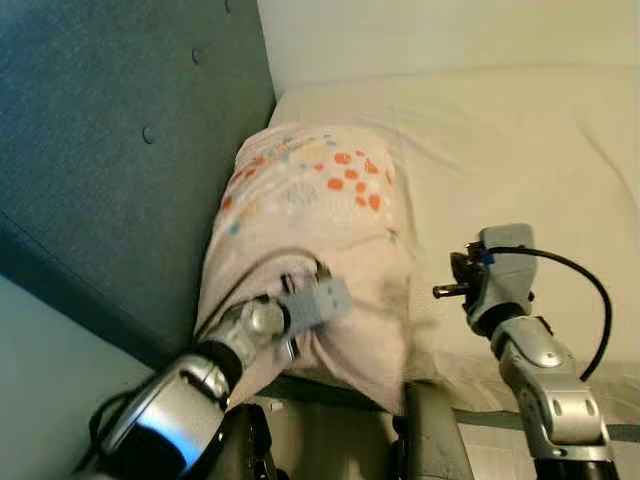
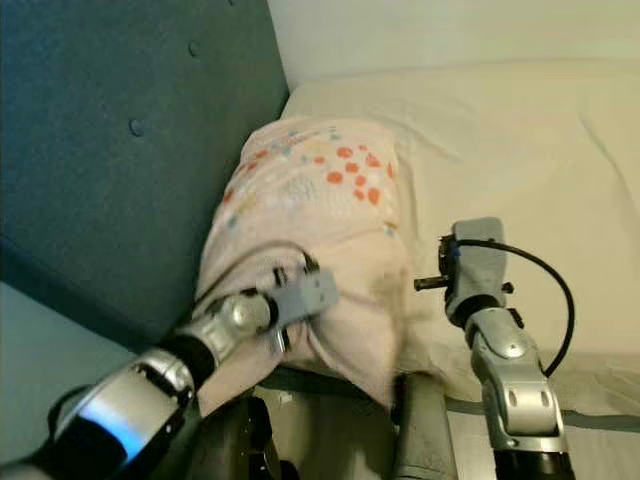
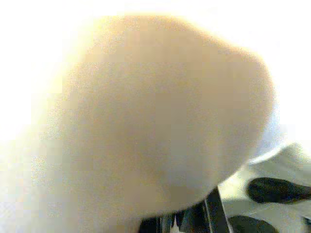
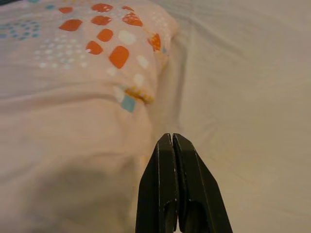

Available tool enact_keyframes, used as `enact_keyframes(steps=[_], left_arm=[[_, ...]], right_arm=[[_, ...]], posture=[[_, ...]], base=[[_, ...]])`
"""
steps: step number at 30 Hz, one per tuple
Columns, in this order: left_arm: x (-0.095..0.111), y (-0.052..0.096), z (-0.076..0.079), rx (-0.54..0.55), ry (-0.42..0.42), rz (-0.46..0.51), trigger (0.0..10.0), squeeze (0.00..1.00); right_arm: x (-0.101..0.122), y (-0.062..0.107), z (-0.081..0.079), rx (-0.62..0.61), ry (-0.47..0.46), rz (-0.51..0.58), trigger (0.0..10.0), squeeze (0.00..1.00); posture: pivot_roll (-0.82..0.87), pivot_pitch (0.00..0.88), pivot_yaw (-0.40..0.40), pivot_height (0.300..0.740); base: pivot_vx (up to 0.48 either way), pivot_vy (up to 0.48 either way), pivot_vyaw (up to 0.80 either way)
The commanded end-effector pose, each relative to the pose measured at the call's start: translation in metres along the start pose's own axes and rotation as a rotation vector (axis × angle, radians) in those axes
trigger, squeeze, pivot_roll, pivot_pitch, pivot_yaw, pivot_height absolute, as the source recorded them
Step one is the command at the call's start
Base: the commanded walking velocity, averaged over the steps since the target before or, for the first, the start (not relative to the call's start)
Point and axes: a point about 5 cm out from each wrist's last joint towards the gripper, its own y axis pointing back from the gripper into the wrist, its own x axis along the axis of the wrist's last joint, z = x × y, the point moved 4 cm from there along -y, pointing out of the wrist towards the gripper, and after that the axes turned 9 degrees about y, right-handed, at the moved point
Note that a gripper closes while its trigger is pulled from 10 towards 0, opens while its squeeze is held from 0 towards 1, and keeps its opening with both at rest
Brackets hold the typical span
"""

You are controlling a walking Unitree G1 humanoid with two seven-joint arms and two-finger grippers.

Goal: Clean up the room

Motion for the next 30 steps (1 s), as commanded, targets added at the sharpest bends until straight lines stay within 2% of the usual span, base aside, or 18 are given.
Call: enact_keyframes(steps=[1,3,4,6,9,10,11,14,16,18,20,24,25,26,27,28,29,30], left_arm=[[-0.003,0.003,0.004,-0.026,0.064,0.036,0.0,0.0],[-0.003,0.004,0.002,-0.017,0.077,0.051,0.0,0.0],[-0.002,0.007,-0.004,0.001,0.099,0.074,10.0,0.0],[-0.002,0.007,-0.004,0.001,0.099,0.074,10.0,0.0],[0.0,0.019,-0.018,-0.024,0.125,0.126,10.0,0.0],[-0.001,0.027,-0.024,-0.046,0.13,0.146,10.0,0.0],[-0.017,0.048,-0.031,-0.118,0.134,0.148,10.0,0.0],[-0.031,0.06,-0.029,-0.179,0.136,0.124,10.0,0.0],[-0.05,0.08,-0.023,-0.274,0.159,0.107,10.0,0.0],[-0.05,0.08,-0.023,-0.274,0.159,0.107,10.0,0.0],[-0.067,0.101,-0.021,-0.314,0.239,0.089,10.0,0.0],[-0.072,0.11,-0.021,-0.328,0.293,0.076,10.0,0.0],[-0.077,0.129,-0.021,-0.283,0.374,0.081,10.0,0.0],[-0.077,0.129,-0.021,-0.283,0.374,0.081,10.0,0.0],[-0.077,0.133,-0.033,-0.15,0.408,0.119,10.0,0.0],[-0.077,0.133,-0.033,-0.15,0.408,0.119,10.0,0.0],[-0.078,0.136,-0.042,-0.052,0.429,0.146,10.0,0.0],[-0.083,0.139,-0.071,0.225,0.481,0.193,10.0,0.0]], right_arm=[[-0.001,-0.003,-0.009,0.026,-0.002,0.003,10.0,0.0],[0.001,-0.005,-0.01,0.03,-0.005,0.007,10.0,0.0],[0.003,-0.007,-0.012,0.044,-0.01,0.013,10.0,0.0],[0.003,-0.007,-0.012,0.044,-0.01,0.013,10.0,0.0],[0.005,-0.01,-0.02,0.104,-0.013,0.012,10.0,0.0],[0.004,-0.011,-0.026,0.149,-0.009,0.006,10.0,0.0],[0.0,-0.006,-0.048,0.307,0.031,-0.007,10.0,0.0],[-0.004,-0.001,-0.06,0.396,0.045,-0.021,10.0,0.0],[-0.01,0.007,-0.077,0.529,0.055,-0.043,10.0,0.0],[-0.01,0.007,-0.077,0.529,0.055,-0.043,10.0,0.0],[-0.018,0.015,-0.093,0.645,0.036,-0.069,10.0,0.0],[-0.024,0.018,-0.098,0.676,0.036,-0.095,10.0,0.0],[-0.044,0.016,-0.098,0.651,0.097,-0.153,10.0,0.0],[-0.044,0.016,-0.098,0.651,0.097,-0.153,10.0,0.0],[-0.046,0.005,-0.089,0.541,0.095,-0.15,10.0,0.0],[-0.046,0.005,-0.089,0.541,0.095,-0.15,10.0,0.0],[-0.047,-0.002,-0.082,0.463,0.087,-0.145,10.0,0.0],[-0.045,-0.011,-0.071,0.336,0.03,-0.137,10.0,0.0]], posture=[[-0.1,0.248,0.123,0.595],[-0.1,0.241,0.116,0.595],[-0.1,0.234,0.111,0.595],[-0.1,0.234,0.111,0.595],[-0.09,0.219,0.103,0.595],[-0.09,0.214,0.1,0.595],[-0.08,0.194,0.094,0.595],[-0.08,0.18,0.089,0.595],[-0.08,0.167,0.085,0.595],[-0.08,0.167,0.085,0.595],[-0.08,0.122,0.07,0.595],[-0.08,0.116,0.065,0.595],[-0.06,0.095,0.054,0.595],[-0.06,0.095,0.054,0.595],[-0.06,0.089,0.053,0.595],[-0.06,0.089,0.053,0.595],[-0.06,0.086,0.053,0.595],[-0.06,0.077,0.052,0.595]], base=[[0.0,0.0,0.0],[0.0,0.0,0.0],[0.0,0.0,0.0],[0.0,0.0,0.0],[0.0,0.0,0.0],[0.0,0.0,0.0],[0.0,0.0,0.0],[0.0,0.0,0.0],[0.0,0.0,0.0],[0.0,0.0,0.0],[0.0,0.0,0.0],[0.0,0.0,0.0],[0.0,0.0,0.0],[0.0,0.0,0.0],[0.0,0.0,0.0],[0.0,0.0,0.0],[0.0,0.0,0.0],[0.0,0.0,0.0]])
